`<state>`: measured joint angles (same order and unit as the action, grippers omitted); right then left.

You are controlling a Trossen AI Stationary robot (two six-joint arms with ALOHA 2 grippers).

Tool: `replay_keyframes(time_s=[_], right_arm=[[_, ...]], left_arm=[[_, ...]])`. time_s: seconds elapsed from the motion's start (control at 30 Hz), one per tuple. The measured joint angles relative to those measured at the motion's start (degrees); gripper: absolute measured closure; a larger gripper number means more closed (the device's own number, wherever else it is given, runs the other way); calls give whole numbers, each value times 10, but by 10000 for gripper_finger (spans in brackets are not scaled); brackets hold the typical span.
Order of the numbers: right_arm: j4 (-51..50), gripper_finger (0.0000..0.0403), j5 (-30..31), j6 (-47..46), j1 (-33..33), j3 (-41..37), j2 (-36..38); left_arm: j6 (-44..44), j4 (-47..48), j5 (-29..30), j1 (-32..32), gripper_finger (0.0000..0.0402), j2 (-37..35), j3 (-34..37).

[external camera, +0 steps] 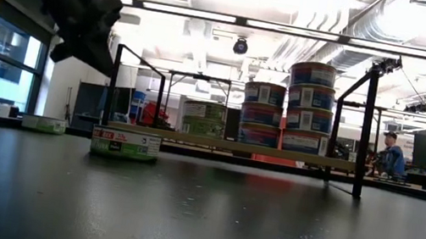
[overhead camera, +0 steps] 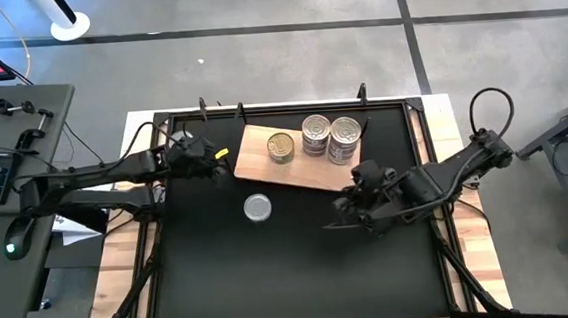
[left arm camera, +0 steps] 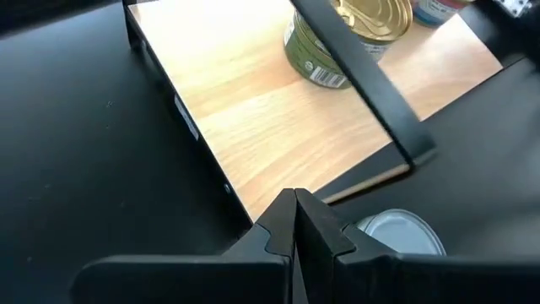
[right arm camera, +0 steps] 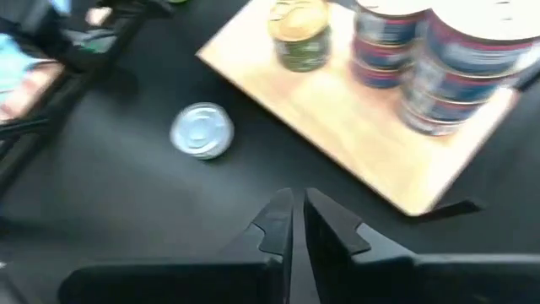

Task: Stack canned seafood by type on shelf
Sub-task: Adjust the shelf

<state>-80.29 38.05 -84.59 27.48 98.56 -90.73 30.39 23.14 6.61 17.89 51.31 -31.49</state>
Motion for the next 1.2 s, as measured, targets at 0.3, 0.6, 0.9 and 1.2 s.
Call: replay_keyframes(time_s=[0.3,0.6,0.9,1.2], right_arm=[[-97,400,-5,-73,41,-2,7],[-97,402,0,-79,29,-2,8],[-97,403,-2,-66,15,-2,8],[-97,403,-3,-64,14,-2,8]], left_arm=[[62,-71,-4,-35,402,4,52],[90,-186,17,-84,402,71,54],[116,-337,18,-101,402,189,54],[81,-373,12,-100,402,239,17]])
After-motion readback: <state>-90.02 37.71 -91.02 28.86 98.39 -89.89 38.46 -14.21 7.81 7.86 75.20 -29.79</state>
